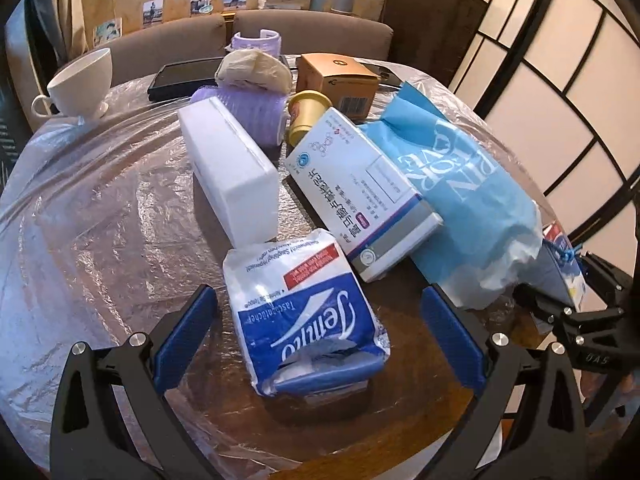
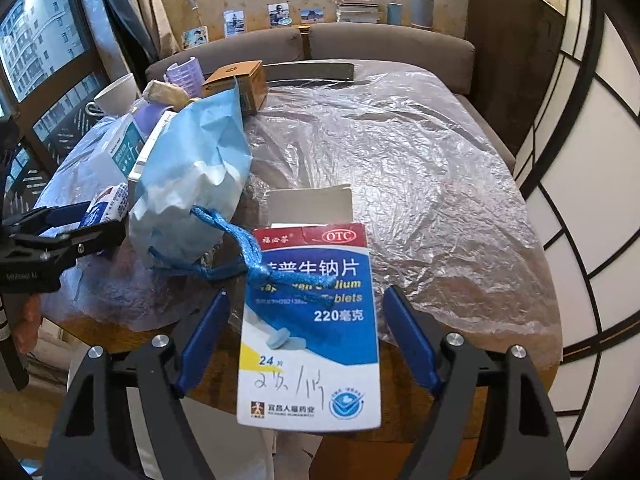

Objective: Collect trash
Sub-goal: 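Close the left tool on the Tempo pack while the right tool grasps the Naproxen box, then carry the Tempo pack and Naproxen box off the table over the white bin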

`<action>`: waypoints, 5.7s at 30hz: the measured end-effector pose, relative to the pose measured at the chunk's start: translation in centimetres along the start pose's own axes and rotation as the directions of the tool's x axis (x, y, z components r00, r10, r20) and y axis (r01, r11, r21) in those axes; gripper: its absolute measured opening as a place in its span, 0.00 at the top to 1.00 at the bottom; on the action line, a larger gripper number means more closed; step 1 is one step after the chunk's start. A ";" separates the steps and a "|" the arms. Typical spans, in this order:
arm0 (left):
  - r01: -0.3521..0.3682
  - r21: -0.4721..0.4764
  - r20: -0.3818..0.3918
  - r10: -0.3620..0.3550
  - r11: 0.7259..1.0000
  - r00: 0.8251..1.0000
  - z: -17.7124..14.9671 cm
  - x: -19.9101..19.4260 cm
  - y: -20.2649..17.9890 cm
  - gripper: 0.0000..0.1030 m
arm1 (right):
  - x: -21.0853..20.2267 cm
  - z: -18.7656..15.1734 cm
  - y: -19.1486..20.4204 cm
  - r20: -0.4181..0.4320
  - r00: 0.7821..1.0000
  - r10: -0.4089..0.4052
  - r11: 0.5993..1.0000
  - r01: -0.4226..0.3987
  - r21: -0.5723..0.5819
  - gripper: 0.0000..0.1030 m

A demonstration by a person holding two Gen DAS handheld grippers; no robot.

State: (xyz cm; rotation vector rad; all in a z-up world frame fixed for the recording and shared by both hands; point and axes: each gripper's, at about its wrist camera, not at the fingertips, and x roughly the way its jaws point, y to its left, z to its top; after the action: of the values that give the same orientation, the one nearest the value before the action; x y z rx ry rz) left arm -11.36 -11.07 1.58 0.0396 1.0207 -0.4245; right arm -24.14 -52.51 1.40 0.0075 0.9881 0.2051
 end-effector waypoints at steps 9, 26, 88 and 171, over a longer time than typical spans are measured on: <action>-0.071 0.050 0.013 0.071 0.996 0.997 -0.6 0.1 -0.7 0.17 | -0.3 0.1 -0.3 0.018 0.998 -0.052 0.999 0.052 -0.001 0.56; -0.030 0.009 0.034 0.030 0.999 0.999 -1.1 -1.3 0.5 0.46 | -2.7 0.3 0.5 0.072 0.993 -0.093 0.995 0.095 -0.022 0.56; -0.016 0.002 0.074 0.016 1.000 0.997 -5.3 -7.9 0.5 0.49 | -9.0 -1.7 7.7 0.053 0.979 0.195 0.968 -0.184 -0.169 0.56; -0.046 0.099 -0.230 0.068 0.994 0.971 -14.9 2.2 -1.5 0.49 | 3.3 -10.2 11.2 -0.363 0.922 0.134 0.950 -0.224 -0.219 0.56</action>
State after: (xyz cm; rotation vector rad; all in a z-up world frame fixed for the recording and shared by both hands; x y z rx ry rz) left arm -23.12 -9.77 -7.85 0.2062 1.2275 -0.4216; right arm -32.71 -41.85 -5.85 -0.1808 1.3063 0.5183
